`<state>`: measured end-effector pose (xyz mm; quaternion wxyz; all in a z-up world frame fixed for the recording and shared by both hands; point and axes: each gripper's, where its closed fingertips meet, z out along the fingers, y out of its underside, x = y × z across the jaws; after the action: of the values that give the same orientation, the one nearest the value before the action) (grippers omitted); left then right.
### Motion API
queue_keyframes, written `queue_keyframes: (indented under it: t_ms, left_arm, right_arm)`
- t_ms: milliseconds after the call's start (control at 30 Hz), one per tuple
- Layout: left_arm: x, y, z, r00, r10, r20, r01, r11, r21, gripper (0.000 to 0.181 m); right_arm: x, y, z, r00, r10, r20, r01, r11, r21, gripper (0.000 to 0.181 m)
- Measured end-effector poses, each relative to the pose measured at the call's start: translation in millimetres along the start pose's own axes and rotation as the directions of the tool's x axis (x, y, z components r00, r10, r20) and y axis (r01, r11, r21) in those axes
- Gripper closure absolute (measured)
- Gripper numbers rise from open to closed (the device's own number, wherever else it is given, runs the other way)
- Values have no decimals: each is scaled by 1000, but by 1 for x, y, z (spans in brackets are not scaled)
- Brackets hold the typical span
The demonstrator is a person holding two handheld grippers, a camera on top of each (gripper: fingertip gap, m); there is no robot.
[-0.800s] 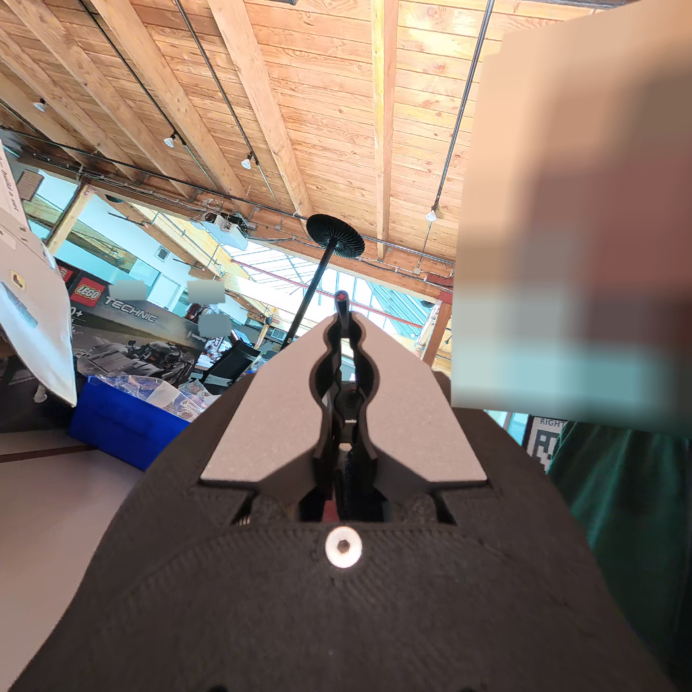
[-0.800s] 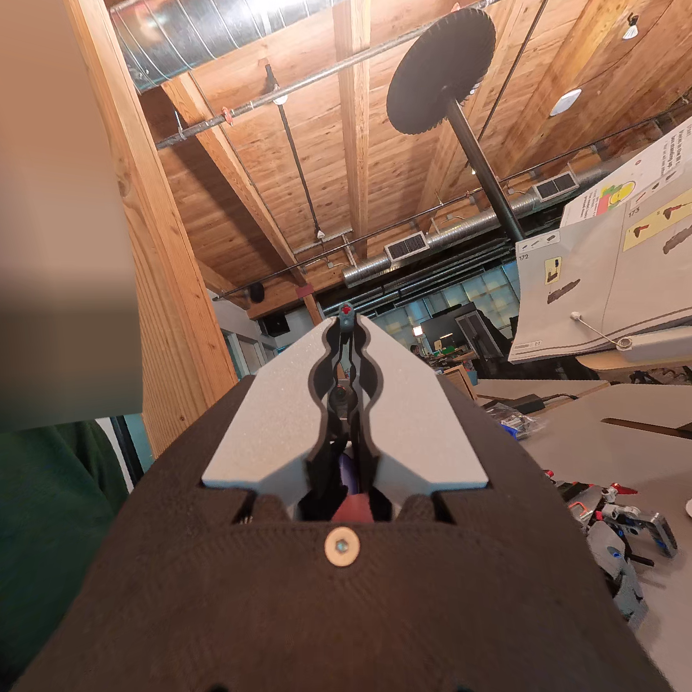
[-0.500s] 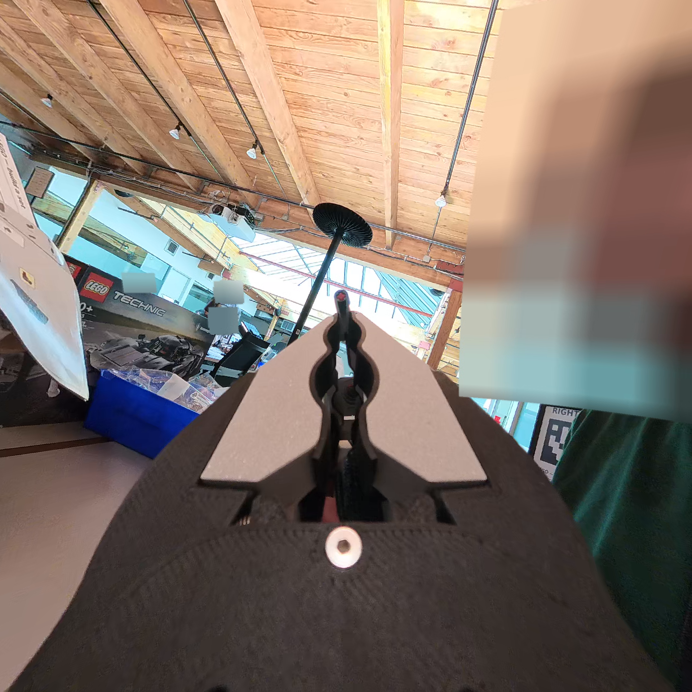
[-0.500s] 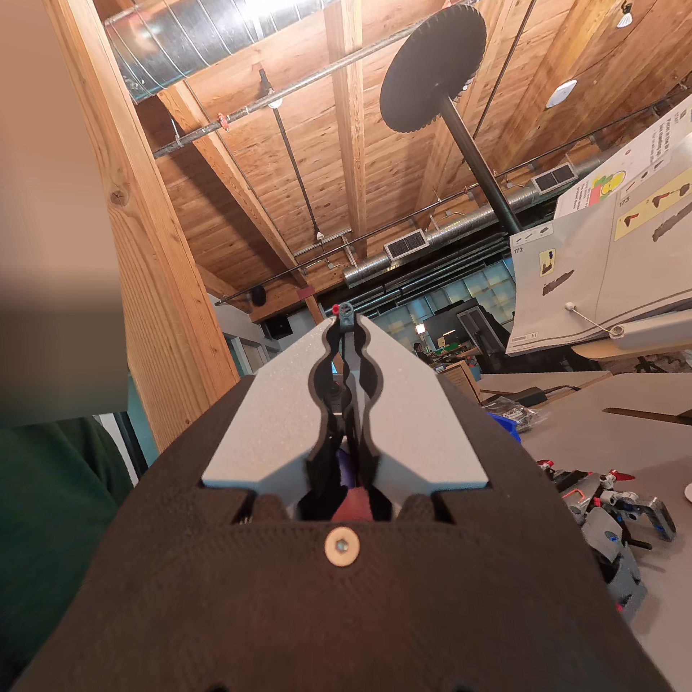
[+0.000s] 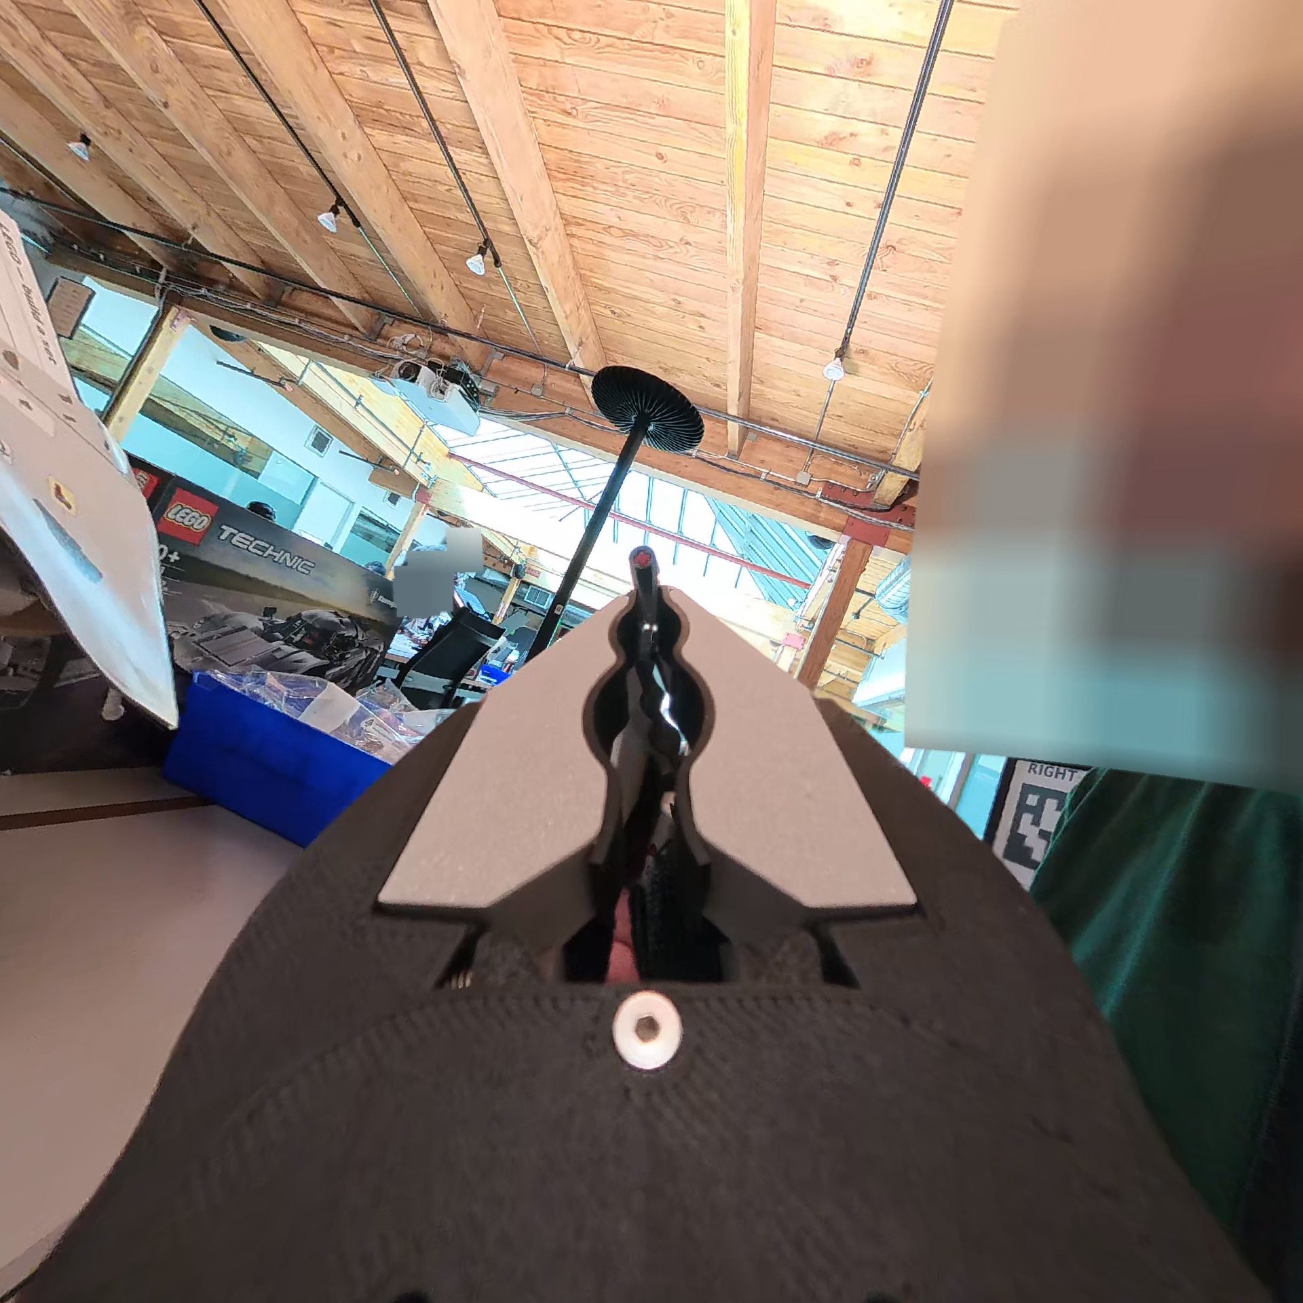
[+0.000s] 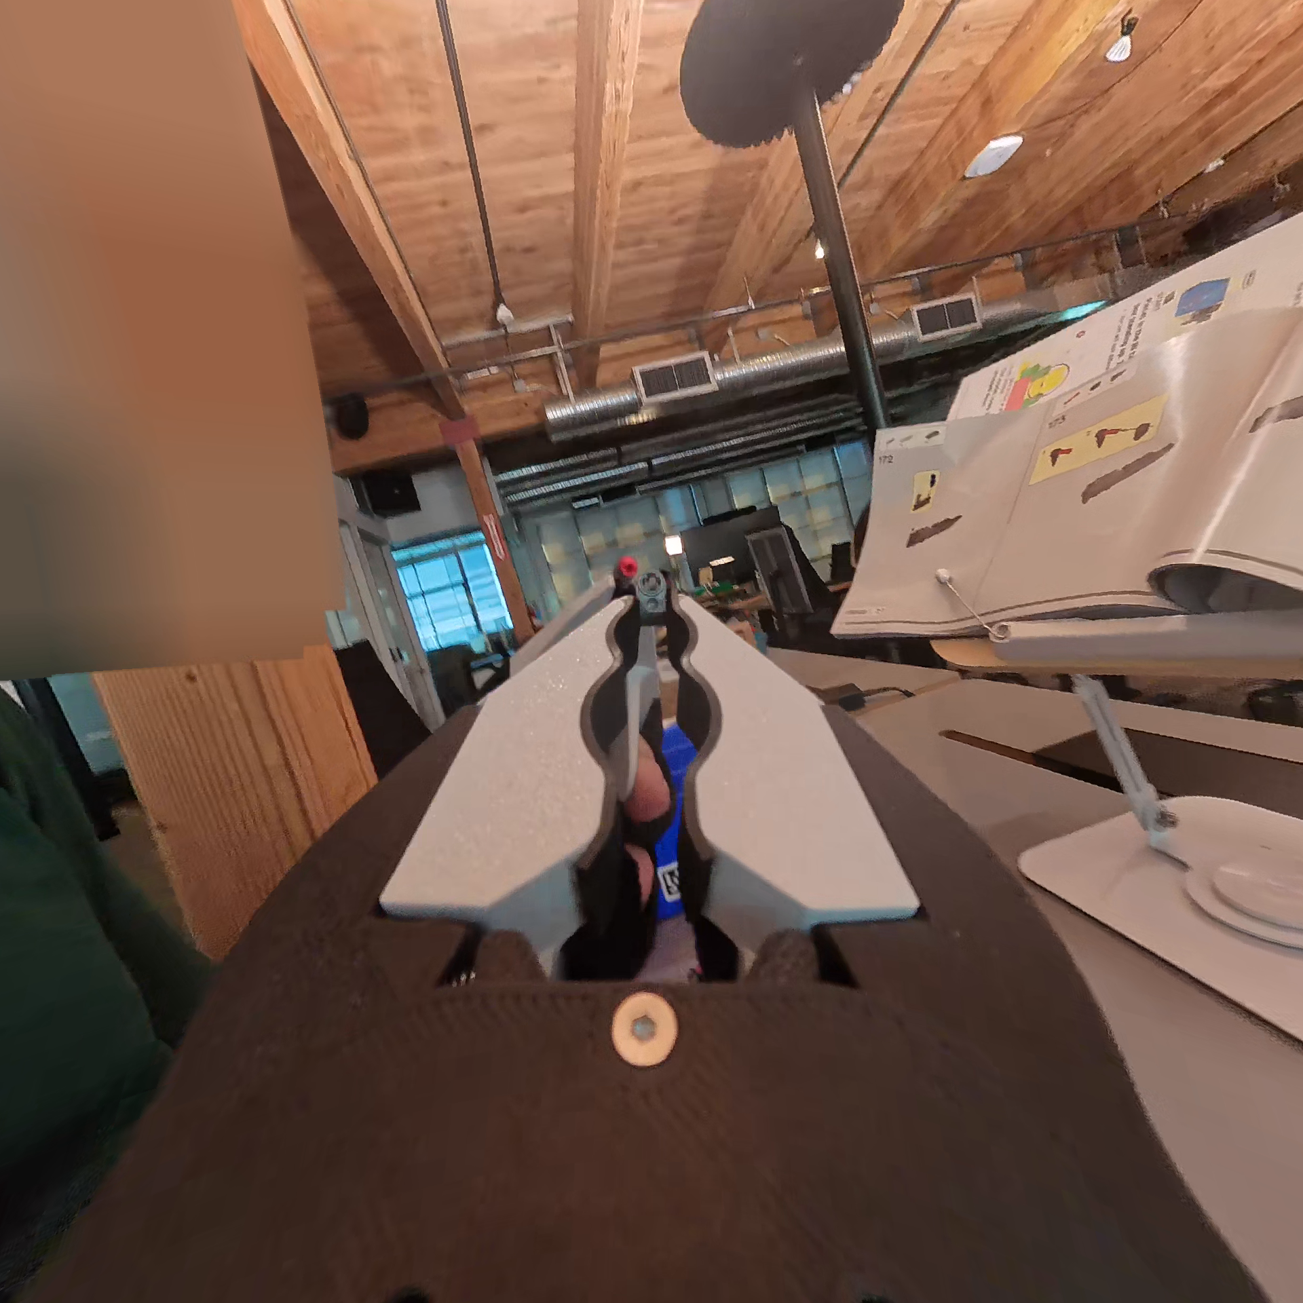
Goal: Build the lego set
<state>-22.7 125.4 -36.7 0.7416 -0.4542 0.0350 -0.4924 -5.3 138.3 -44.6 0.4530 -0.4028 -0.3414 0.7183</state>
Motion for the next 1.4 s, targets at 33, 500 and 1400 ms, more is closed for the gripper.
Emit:
queue_keyframes:
  t_ms: [33, 500, 1400]
  left_arm:
    - [-1, -1, -2, 1000, 17, 10, -17, 1000, -8, 180]
    - [-5, 0, -12, 1000, 11, 1, -11, 999, -47, 181]
    - [-7, 6, -9, 1000, -7, -9, 6, 997, -77, 180]
  right_arm:
    - [0, 2, -1, 999, -34, -11, 33, 999, -28, 176]
    - [-3, 11, 0, 990, -141, -2, 140, 982, -126, 176]
    - [-3, 13, 0, 976, -217, -5, 213, 962, -171, 176]
